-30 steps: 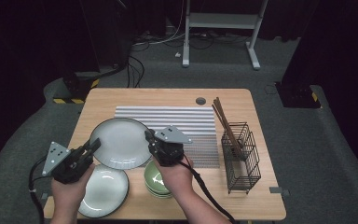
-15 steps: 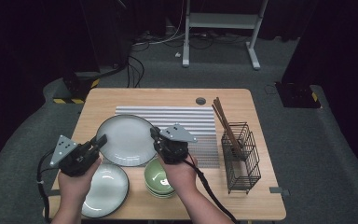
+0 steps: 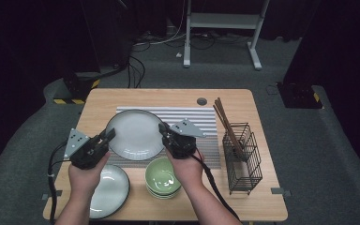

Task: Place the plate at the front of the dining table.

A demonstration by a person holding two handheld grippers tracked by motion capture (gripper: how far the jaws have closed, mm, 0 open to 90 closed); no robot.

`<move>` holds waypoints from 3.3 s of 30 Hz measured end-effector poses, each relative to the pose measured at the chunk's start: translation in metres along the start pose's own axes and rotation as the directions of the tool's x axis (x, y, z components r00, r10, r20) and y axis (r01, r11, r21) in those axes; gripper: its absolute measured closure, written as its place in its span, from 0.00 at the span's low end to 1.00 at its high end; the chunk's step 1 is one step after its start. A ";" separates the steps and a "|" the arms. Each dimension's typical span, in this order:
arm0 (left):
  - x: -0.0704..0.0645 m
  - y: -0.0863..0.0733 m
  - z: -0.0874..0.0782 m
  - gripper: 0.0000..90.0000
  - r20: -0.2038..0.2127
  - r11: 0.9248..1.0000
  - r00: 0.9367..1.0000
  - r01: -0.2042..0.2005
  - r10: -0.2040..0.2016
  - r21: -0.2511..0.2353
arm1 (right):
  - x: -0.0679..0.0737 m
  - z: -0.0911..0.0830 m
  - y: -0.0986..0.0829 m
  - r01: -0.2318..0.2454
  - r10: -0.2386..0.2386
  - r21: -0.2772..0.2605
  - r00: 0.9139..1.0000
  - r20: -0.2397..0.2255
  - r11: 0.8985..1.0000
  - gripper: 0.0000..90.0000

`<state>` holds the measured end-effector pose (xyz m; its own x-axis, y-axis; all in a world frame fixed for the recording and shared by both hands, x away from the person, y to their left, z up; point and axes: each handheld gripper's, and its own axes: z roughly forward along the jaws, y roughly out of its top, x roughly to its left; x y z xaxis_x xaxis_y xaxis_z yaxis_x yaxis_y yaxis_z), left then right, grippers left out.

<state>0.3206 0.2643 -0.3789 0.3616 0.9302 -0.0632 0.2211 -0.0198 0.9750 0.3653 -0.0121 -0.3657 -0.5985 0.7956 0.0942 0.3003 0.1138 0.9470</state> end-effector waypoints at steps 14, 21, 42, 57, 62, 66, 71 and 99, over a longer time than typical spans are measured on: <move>-0.009 0.008 0.030 0.87 -0.006 0.999 0.999 -0.038 0.038 -0.013 | -0.024 0.004 0.005 0.012 -0.011 -0.025 0.999 0.053 1.000 0.90; -0.010 0.009 0.044 0.87 -0.006 0.999 0.999 -0.048 0.048 -0.006 | -0.033 0.009 0.003 0.008 -0.006 -0.028 0.998 0.069 1.000 0.90; -0.009 -0.011 0.075 0.87 -0.013 0.998 0.999 -0.040 0.040 0.052 | -0.053 0.029 -0.016 -0.007 0.006 0.010 0.996 0.086 1.000 0.90; -0.011 -0.021 0.085 0.87 -0.016 0.993 0.999 -0.034 0.036 0.112 | -0.064 0.037 -0.032 -0.036 0.032 0.045 0.996 0.079 0.998 0.90; -0.010 -0.029 0.091 0.87 -0.018 0.989 0.999 -0.030 0.033 0.145 | -0.066 0.041 -0.039 -0.040 0.035 0.061 0.996 0.084 0.997 0.90; -0.011 -0.038 0.096 0.87 -0.015 0.985 0.999 -0.027 0.029 0.171 | -0.068 0.043 -0.048 -0.049 0.041 0.080 0.995 0.091 0.996 0.90; -0.014 -0.046 0.099 0.87 -0.011 0.981 1.000 -0.025 0.028 0.191 | -0.071 0.044 -0.058 -0.058 0.049 0.092 0.994 0.096 0.994 0.90; -0.025 -0.068 0.101 0.87 0.012 0.956 0.999 -0.047 0.046 0.289 | -0.071 0.034 -0.092 -0.073 0.057 0.137 0.992 0.115 0.988 0.90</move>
<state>0.3877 0.2059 -0.4655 0.3824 0.9238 -0.0210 0.4558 -0.1688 0.8739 0.4059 -0.0591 -0.4698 -0.4908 0.8641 0.1119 0.4418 0.1361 0.8867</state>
